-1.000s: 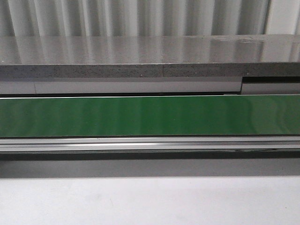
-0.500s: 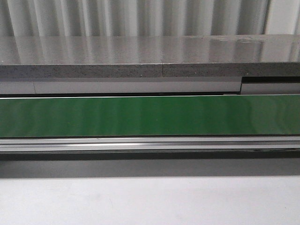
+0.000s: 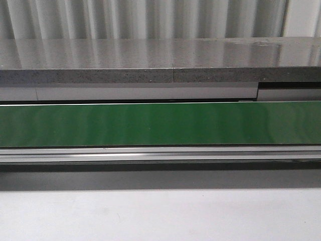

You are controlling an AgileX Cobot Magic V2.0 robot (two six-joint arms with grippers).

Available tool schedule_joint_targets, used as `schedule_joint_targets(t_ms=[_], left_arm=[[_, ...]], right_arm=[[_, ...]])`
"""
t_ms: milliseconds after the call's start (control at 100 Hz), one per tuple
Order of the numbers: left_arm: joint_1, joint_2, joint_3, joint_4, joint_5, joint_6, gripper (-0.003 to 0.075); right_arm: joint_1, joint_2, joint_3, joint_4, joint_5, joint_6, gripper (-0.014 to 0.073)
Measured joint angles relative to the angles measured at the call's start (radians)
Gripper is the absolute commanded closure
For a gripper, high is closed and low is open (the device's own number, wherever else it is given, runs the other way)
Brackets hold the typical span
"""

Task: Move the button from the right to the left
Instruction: 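Carry the button onto the near end of the belt and open the right gripper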

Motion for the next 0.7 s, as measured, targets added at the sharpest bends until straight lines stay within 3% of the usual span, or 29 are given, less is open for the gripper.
schedule_joint_targets(t_ms=[150, 410, 480, 630, 700], left_arm=[[0.000, 0.000, 0.000, 0.000, 0.000, 0.000, 0.0740], [0.000, 0.000, 0.000, 0.000, 0.000, 0.000, 0.0740], [0.000, 0.000, 0.000, 0.000, 0.000, 0.000, 0.0740], [0.000, 0.000, 0.000, 0.000, 0.000, 0.000, 0.0740], [0.000, 0.000, 0.000, 0.000, 0.000, 0.000, 0.0740]], right_arm=[[0.051, 0.057, 0.038, 0.004, -0.029, 0.036, 0.0478], [0.052, 0.170, 0.055, 0.004, -0.097, 0.043, 0.0461], [0.052, 0.178, 0.055, 0.004, -0.104, 0.045, 0.0382], [0.052, 0.180, 0.055, 0.006, -0.104, 0.045, 0.0071], [0.052, 0.180, 0.055, 0.006, -0.104, 0.047, 0.0004]])
